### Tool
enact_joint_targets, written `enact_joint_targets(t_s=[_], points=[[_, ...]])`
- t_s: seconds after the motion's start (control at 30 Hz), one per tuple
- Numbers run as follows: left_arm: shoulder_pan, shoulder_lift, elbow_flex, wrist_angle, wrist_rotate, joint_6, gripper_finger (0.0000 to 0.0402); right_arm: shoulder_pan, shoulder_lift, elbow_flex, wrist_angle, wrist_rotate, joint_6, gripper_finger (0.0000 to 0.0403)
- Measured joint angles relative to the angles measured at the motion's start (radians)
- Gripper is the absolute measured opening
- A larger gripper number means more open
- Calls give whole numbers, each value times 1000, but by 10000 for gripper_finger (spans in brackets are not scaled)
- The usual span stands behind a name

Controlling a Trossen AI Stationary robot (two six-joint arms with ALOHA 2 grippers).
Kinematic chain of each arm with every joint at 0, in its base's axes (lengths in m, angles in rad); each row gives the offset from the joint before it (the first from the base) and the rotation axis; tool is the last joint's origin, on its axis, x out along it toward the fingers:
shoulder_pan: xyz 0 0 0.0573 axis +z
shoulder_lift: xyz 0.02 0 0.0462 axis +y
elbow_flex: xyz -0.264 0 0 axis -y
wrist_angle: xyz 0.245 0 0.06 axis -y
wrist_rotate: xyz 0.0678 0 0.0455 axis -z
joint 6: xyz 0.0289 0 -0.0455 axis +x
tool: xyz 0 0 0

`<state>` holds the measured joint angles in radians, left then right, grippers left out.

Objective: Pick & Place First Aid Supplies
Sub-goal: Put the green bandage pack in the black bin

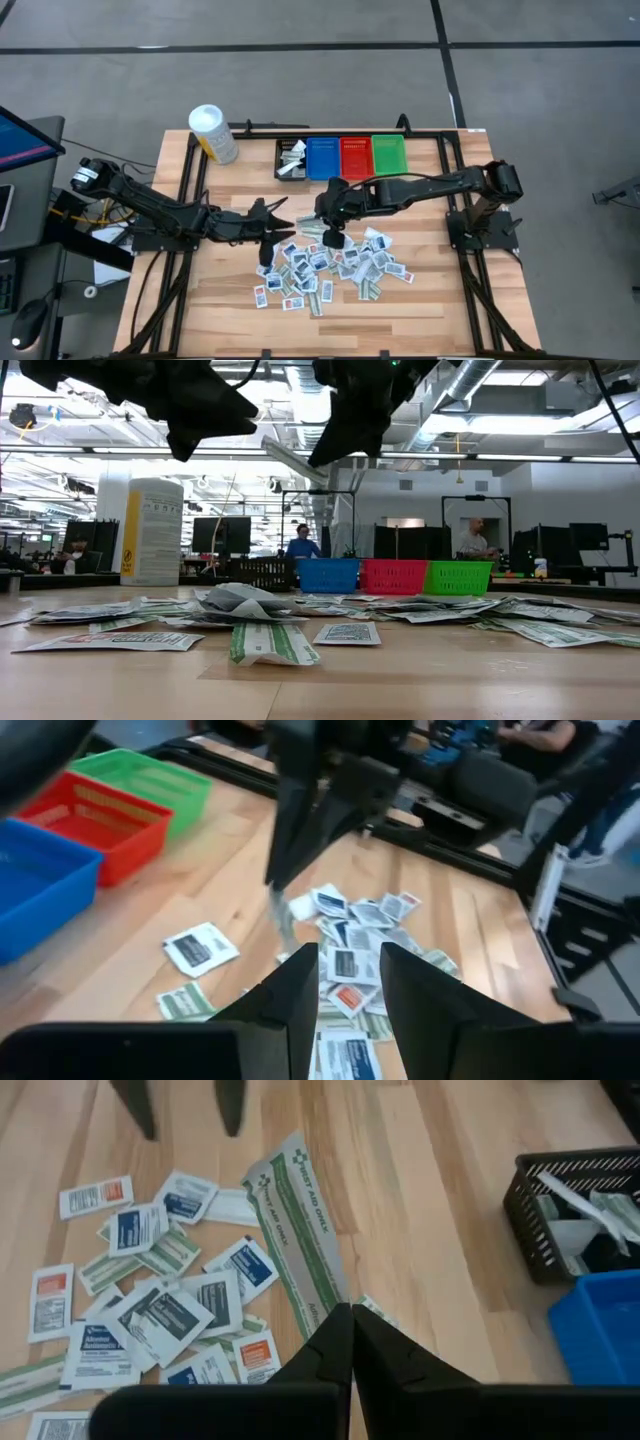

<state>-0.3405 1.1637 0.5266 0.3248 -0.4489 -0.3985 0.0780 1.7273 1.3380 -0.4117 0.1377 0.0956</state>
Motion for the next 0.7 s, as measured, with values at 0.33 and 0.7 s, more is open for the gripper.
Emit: enact_joint_targets(t_s=[0.33, 0.7], points=[[0, 0, 0, 0, -11, -39, 111, 0, -6, 0, 0, 2, 2, 1], [45, 0, 0, -14, -11, -78, 136, 0, -6, 0, 0, 2, 2, 1]])
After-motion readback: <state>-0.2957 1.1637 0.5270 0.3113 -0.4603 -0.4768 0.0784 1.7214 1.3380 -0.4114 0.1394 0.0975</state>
